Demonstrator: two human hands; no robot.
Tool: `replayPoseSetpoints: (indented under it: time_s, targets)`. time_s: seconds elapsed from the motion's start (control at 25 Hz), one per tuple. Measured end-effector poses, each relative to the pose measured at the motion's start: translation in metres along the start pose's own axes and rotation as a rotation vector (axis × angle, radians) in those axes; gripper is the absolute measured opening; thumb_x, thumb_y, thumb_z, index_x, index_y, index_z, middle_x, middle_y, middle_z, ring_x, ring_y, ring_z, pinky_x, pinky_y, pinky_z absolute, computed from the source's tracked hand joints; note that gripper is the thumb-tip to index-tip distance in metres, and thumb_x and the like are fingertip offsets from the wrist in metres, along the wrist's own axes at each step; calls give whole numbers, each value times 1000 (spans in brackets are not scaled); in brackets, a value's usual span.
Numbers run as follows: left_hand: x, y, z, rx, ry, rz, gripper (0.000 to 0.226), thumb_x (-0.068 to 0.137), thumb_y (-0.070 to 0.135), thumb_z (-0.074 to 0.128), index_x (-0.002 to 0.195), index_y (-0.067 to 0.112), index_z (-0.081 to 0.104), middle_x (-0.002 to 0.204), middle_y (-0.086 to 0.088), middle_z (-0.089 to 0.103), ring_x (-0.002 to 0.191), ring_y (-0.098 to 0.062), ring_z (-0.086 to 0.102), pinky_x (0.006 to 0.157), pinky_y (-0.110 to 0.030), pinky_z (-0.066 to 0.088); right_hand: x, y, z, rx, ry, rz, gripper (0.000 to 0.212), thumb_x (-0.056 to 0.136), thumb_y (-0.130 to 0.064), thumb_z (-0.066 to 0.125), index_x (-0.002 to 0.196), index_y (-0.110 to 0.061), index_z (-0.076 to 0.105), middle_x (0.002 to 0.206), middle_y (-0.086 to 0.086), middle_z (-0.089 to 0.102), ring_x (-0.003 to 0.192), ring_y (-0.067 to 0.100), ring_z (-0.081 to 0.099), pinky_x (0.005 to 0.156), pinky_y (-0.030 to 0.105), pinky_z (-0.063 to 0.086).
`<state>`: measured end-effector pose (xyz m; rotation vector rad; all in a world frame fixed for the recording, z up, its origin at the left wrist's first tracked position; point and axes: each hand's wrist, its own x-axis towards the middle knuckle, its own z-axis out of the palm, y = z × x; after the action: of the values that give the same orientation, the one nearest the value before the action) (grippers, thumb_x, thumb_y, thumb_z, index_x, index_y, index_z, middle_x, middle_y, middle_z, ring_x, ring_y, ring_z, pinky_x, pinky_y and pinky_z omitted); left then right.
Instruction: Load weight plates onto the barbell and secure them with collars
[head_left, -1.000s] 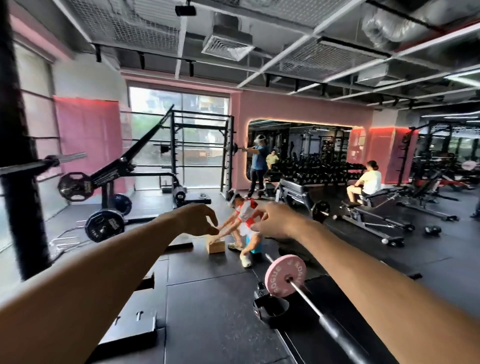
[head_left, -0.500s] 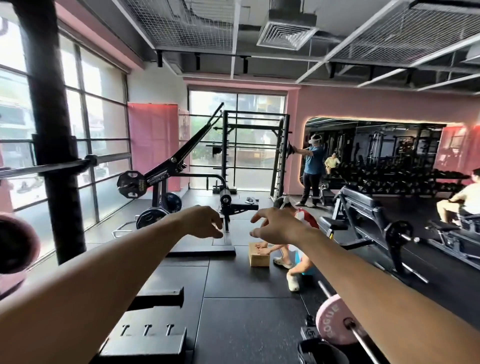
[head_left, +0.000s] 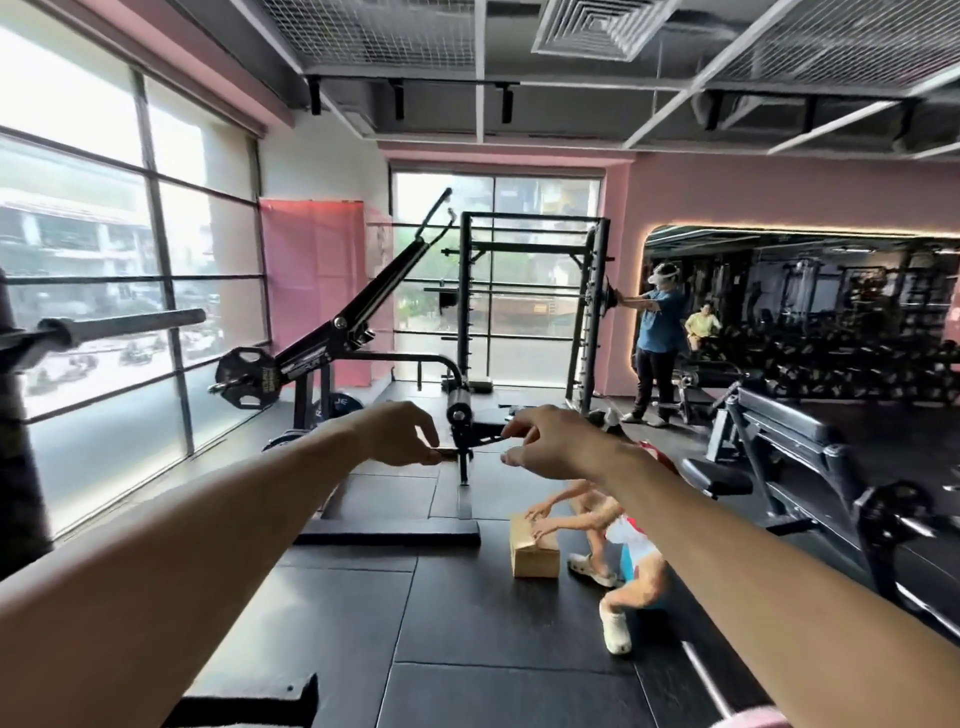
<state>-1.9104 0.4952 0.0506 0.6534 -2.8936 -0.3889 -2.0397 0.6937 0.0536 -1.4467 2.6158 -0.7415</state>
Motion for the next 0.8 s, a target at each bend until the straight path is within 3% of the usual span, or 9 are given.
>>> replayPoseSetpoints:
  time_s: [0.08, 0.16, 0.2, 0.32, 0.44, 0.52, 0.64, 0.8]
  targets:
    - [46, -7, 0, 11, -11, -36, 29, 93, 30, 73, 117, 14, 73, 115, -6, 75, 81, -3, 63, 64, -2, 41, 57, 27, -1, -6, -36, -30, 37, 85, -40, 72, 120, -31, 66, 108, -6, 63, 98, 14, 58, 77, 22, 41]
    - [92, -17, -5, 40, 16, -98, 28, 92, 36, 72, 118, 24, 73, 120, -1, 72, 97, -11, 65, 81, -16, 49, 120, 50, -6, -38, -84, -67, 39, 85, -41, 71, 123, -30, 65, 112, -4, 63, 106, 17, 59, 83, 25, 41]
    - [114, -24, -9, 46, 42, -126, 27, 92, 38, 72, 117, 28, 73, 120, 1, 70, 100, -12, 64, 82, -19, 48, 151, 58, -9, -46, -94, -92, 40, 86, -41, 71, 124, -31, 65, 118, -1, 63, 110, 19, 58, 84, 25, 40]
    - [171, -52, -16, 38, 89, -175, 25, 91, 36, 72, 115, 27, 75, 120, 2, 70, 100, -13, 65, 82, -22, 51, 237, 67, -6, -20, -101, -179, 39, 85, -39, 72, 123, -30, 66, 132, 4, 61, 117, 23, 58, 89, 25, 41]
    - [222, -95, -17, 47, 72, -244, 22, 91, 38, 72, 111, 29, 73, 107, 7, 70, 89, -8, 63, 69, -21, 47, 314, 66, 21, 5, -168, -246, 37, 85, -37, 71, 121, -29, 66, 124, 5, 67, 110, 22, 62, 93, 28, 49]
    - [259, -135, -18, 46, 78, -300, 15, 90, 39, 73, 104, 35, 72, 94, 13, 66, 79, -1, 58, 63, -20, 43, 371, 62, 44, 4, -190, -292, 35, 86, -37, 70, 119, -31, 67, 118, 4, 70, 106, 20, 63, 86, 25, 48]
    - [320, -202, -24, 32, 105, -347, 13, 89, 38, 73, 102, 35, 71, 97, 11, 68, 85, -7, 63, 70, -22, 47, 458, 53, 73, 7, -198, -328, 36, 84, -39, 71, 119, -33, 67, 115, -3, 70, 97, 14, 59, 66, 13, 35]
    - [403, -272, -54, 32, 126, -412, 23, 87, 40, 75, 108, 30, 73, 94, 13, 63, 95, -11, 62, 86, -26, 49, 570, 36, 86, 42, -214, -346, 38, 84, -36, 73, 122, -29, 66, 110, -1, 69, 97, 16, 62, 80, 22, 43]
